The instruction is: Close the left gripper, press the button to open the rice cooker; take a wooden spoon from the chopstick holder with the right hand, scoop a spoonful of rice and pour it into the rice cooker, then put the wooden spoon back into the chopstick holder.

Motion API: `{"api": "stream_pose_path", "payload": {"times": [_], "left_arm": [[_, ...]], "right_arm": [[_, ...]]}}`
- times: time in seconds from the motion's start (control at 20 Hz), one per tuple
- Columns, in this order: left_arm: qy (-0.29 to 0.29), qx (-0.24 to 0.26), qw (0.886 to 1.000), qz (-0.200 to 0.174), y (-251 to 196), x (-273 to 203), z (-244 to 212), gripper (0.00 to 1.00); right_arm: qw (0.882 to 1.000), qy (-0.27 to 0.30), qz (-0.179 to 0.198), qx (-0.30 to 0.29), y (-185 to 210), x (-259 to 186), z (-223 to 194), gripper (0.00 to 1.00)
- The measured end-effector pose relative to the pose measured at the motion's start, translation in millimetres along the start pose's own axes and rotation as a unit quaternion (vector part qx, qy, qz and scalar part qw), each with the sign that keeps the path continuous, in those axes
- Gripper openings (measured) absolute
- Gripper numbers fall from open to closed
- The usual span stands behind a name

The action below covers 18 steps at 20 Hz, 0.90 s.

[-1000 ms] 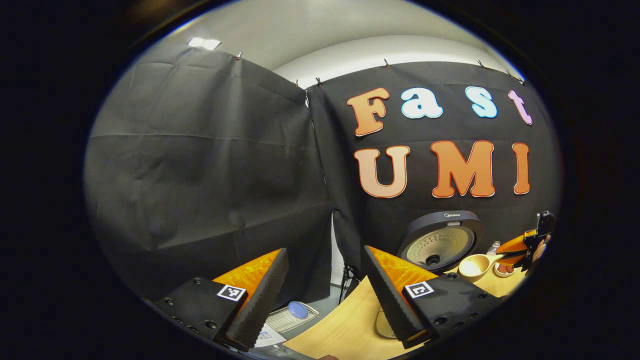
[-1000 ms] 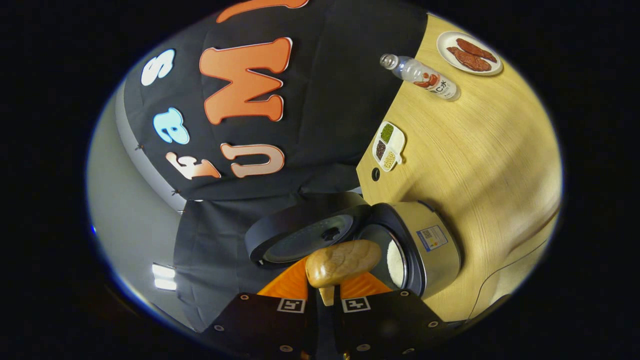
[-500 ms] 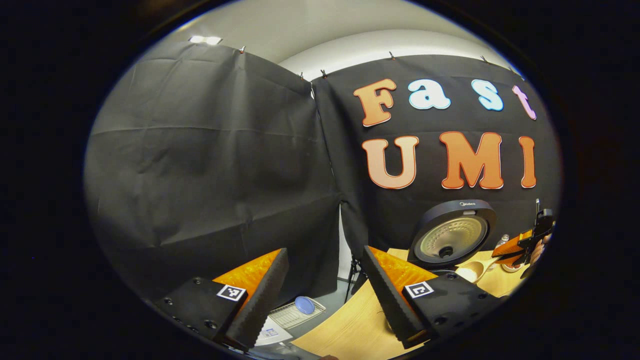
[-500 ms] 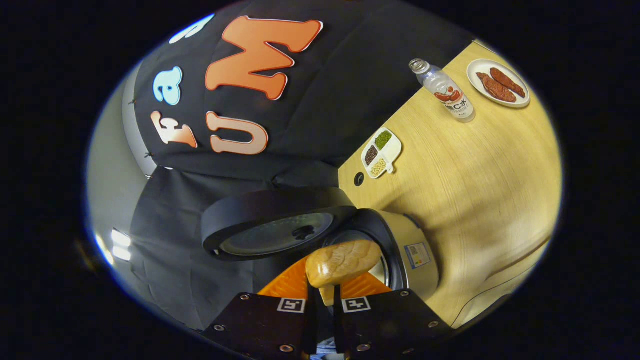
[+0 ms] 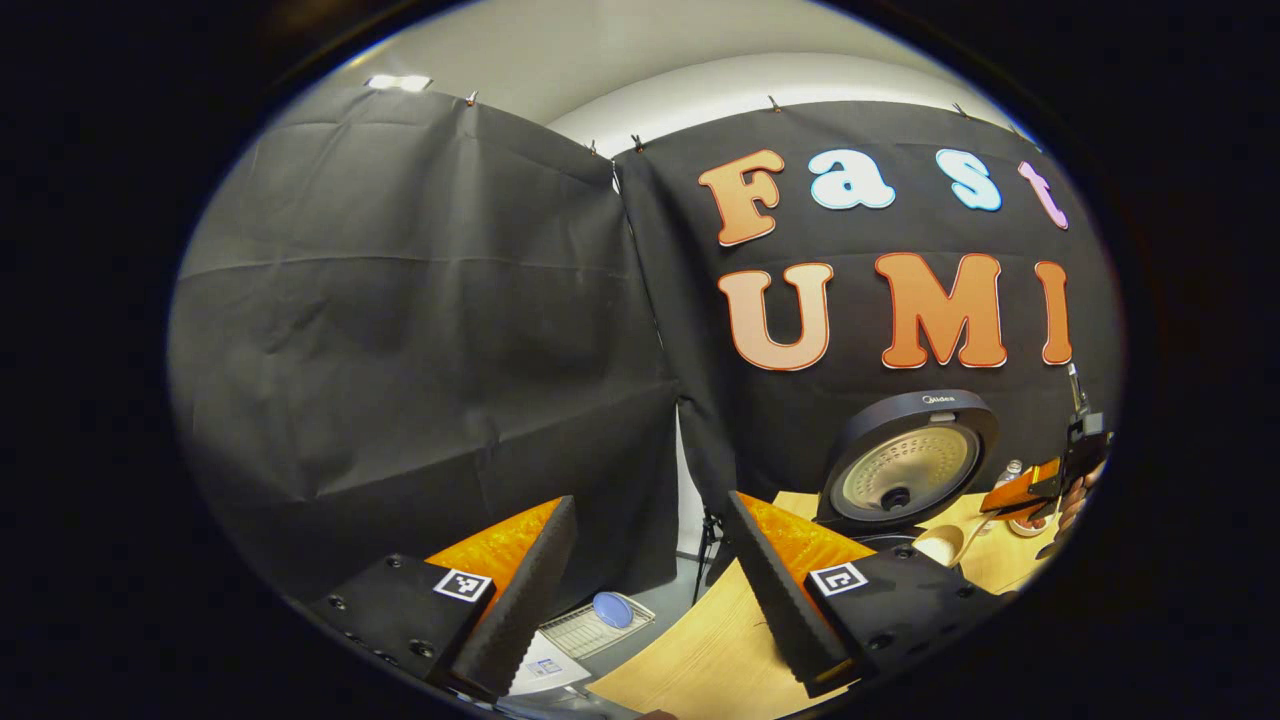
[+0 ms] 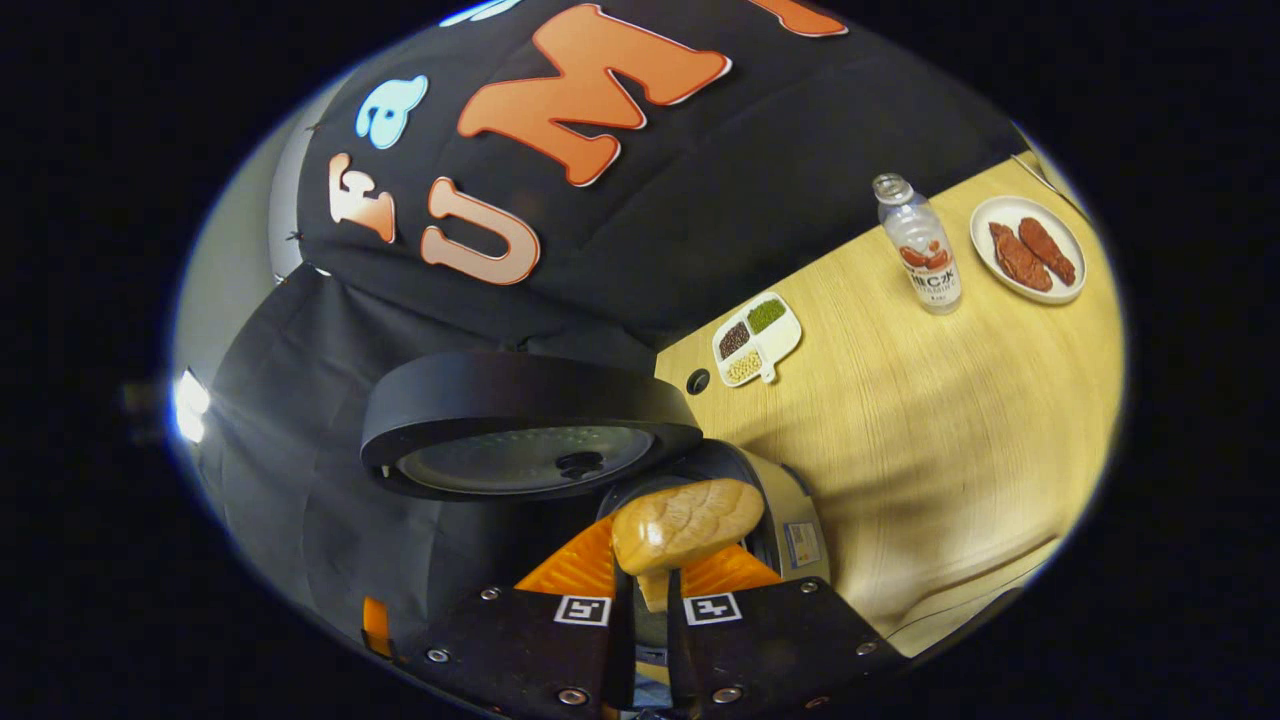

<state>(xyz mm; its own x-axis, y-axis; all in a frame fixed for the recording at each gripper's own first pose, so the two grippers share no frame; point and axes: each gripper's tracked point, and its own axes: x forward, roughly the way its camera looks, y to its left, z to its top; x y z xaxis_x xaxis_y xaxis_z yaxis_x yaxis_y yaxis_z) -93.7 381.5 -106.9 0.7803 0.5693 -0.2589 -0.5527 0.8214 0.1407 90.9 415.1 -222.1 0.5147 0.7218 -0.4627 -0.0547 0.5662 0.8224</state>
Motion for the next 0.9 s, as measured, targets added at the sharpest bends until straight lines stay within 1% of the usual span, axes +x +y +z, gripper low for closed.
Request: {"api": "stream_pose_path", "payload": {"times": [0.1, 0.25, 0.55, 0.75, 0.9], "left_arm": [[0.0, 0.0, 1.0, 0.001, 0, 1, 0, 0.99], [0.002, 0.001, 1.0, 0.003, 1, 0, 1, 0.99], [0.007, -0.001, 1.0, 0.016, 8, -3, -1, 0.99], [0.01, -0.005, 1.0, 0.027, 23, -15, -4, 0.99], [0.011, -0.002, 0.999, 0.031, 26, -14, -2, 0.99]], "right_arm": [[0.999, -0.012, -0.006, -0.044, 9, -2, 3, 0.13], [0.993, -0.02, -0.013, -0.114, 20, 1, 1, 0.12], [0.985, -0.033, -0.013, -0.167, 35, 1, 3, 0.12], [0.976, -0.048, -0.019, -0.211, 41, 1, 5, 0.12], [0.969, -0.059, -0.02, -0.24, 47, 3, 7, 0.12]]}}
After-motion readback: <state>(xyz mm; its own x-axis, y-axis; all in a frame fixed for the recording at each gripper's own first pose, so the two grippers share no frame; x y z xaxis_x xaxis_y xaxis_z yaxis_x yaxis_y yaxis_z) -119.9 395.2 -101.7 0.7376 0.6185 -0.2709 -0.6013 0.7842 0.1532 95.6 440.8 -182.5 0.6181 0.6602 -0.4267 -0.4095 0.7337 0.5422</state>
